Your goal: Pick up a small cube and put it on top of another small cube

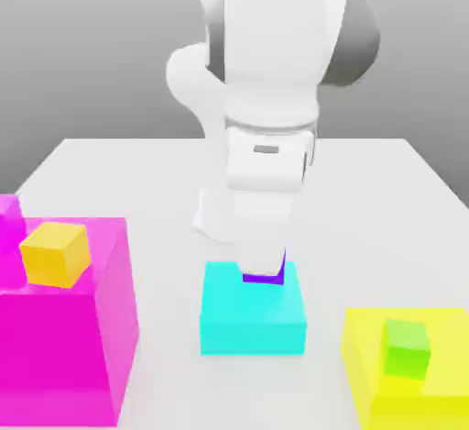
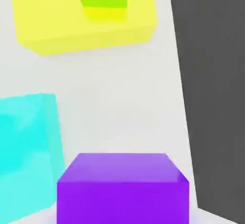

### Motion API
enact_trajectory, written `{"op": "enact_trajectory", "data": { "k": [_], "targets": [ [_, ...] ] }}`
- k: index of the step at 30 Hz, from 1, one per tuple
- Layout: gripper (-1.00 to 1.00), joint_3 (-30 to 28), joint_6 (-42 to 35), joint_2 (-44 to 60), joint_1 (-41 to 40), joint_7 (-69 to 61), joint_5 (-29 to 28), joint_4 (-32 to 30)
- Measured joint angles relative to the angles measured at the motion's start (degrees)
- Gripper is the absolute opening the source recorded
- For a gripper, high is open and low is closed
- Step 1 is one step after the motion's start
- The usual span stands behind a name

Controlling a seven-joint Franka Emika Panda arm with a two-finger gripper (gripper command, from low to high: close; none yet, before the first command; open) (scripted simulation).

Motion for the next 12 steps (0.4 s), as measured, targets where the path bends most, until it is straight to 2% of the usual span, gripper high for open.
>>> {"op": "enact_trajectory", "data": {
  "k": [5, 8, 9, 12],
  "targets": [
    [-1.0, -6.4, -9.2, -1.3, -7.4, 2.8, -0.9, 8.1],
    [-1.0, -8.7, -5.2, 1.5, -8.9, 2.4, 0.2, 6.6],
    [1.0, -9.0, -3.7, 2.2, -9.0, 2.2, 0.5, 5.7],
    [1.0, -9.0, -3.7, 2.2, -9.0, 2.2, 0.5, 5.7]
  ]
}}
